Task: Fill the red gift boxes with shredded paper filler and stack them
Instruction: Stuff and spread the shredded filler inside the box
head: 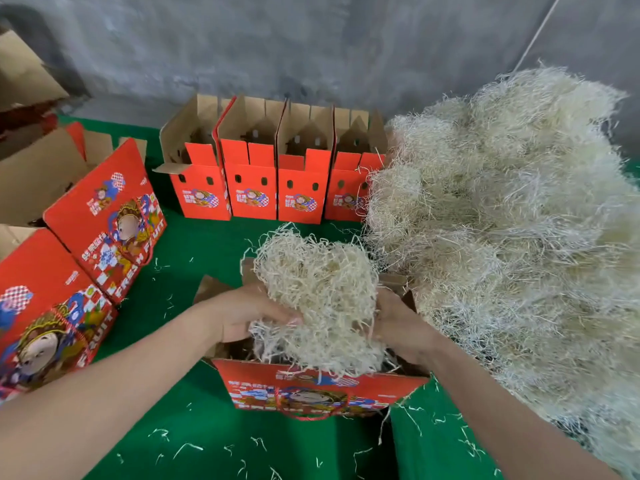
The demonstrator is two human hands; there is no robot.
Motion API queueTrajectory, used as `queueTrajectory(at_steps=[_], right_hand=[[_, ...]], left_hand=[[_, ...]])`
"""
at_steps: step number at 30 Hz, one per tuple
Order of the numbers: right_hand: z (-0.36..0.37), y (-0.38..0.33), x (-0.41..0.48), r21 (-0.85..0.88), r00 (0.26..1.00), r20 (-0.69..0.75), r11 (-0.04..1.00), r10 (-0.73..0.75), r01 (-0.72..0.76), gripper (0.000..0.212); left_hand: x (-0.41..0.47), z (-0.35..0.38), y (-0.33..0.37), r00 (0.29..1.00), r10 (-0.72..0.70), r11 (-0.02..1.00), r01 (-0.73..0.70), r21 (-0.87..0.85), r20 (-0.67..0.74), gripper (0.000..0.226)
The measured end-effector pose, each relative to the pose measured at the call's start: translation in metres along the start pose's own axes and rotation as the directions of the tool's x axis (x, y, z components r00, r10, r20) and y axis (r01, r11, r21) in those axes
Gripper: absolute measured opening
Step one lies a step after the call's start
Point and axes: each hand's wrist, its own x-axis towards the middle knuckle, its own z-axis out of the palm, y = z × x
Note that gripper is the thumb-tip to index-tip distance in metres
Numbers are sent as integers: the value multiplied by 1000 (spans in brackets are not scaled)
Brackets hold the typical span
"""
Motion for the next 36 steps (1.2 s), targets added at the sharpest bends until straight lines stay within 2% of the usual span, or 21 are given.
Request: queueTrajectory(at_steps=[2, 3, 5, 6, 7, 8, 10, 12, 13, 17, 19, 22, 24, 25, 26, 29, 31, 33, 34, 36], right_hand=[[15, 0, 12, -110, 993, -77, 990, -92, 84, 41], [19, 0, 16, -183, 986, -114, 978, -119, 97, 36], [14, 4, 17, -250, 976, -193, 967, -101, 51, 25], [7, 7, 16, -236, 972, -212, 971, -100, 48, 19], [1, 10, 13, -221, 970, -222, 974, -95, 45, 23], [-5, 12, 10, -207, 970, -231, 978, -75, 27, 28], [-15, 18, 3, -112, 969, -247, 994, -31, 3, 43], [-24, 23, -1, -65, 967, -253, 998, -8, -9, 79], [-29, 26, -2, -62, 965, -263, 998, 0, -17, 90], [-43, 34, -4, 0, 954, -299, 1000, -7, 8, 119], [-49, 35, -7, -7, 955, -297, 1000, -15, 13, 124], [-55, 37, -12, -24, 956, -290, 999, -39, 33, 117], [-57, 34, -15, 24, 968, -246, 998, -48, 55, 90], [-56, 29, -16, 64, 979, -193, 995, -68, 81, 71], [-54, 25, -17, 92, 987, -129, 989, -100, 112, 61], [-36, 5, -15, 59, 994, 29, 993, -109, 107, 73], [-16, -4, -4, 33, 995, 50, 996, -81, 80, 84], [6, -7, 12, -11, 999, 9, 999, -38, 39, 99], [14, -5, 20, -29, 999, -34, 999, -15, 14, 92], [18, -1, 27, -73, 996, -91, 997, 22, -29, 59]], left_hand=[[7, 16, 0, 1000, -24, 999, 23, 32, 5, 63], [9, 20, 1, 1000, -6, 1000, 6, 28, -16, 56], [7, 19, 0, 996, 35, 999, -33, 15, -83, 40], [7, 14, -2, 993, 60, 998, -60, 6, -103, 47], [6, 8, -5, 989, 92, 996, -92, 11, -114, 60], [4, 3, -8, 986, 123, 992, -119, 42, -116, 69], [-1, -6, -13, 983, 166, 983, -159, 89, -83, 68], [-6, -12, -15, 981, 171, 984, -167, 59, -86, 61], [-7, -15, -16, 980, 175, 984, -172, 39, -97, 61], [-7, -24, -18, 981, 165, 986, -163, 22, -99, 68], [-6, -26, -18, 982, 153, 988, -151, 18, -115, 76], [-4, -28, -20, 980, 140, 990, -143, -9, -141, 81], [-5, -28, -22, 980, 153, 988, -155, 0, -128, 82], [-5, -28, -22, 980, 170, 985, -169, 24, -100, 78], [-6, -26, -21, 982, 181, 983, -178, 49, -62, 72], [-9, -16, -12, 978, 180, 977, -190, 96, 105, 58], [-9, -11, -6, 970, 171, 972, -195, 131, 174, 54], [-8, -7, -2, 964, 156, 981, -177, 84, 216, 64], [-8, -5, 0, 972, 144, 988, -151, 27, 186, 71], [-5, -5, 1, 996, 86, 990, -84, -113, 6, 84]])
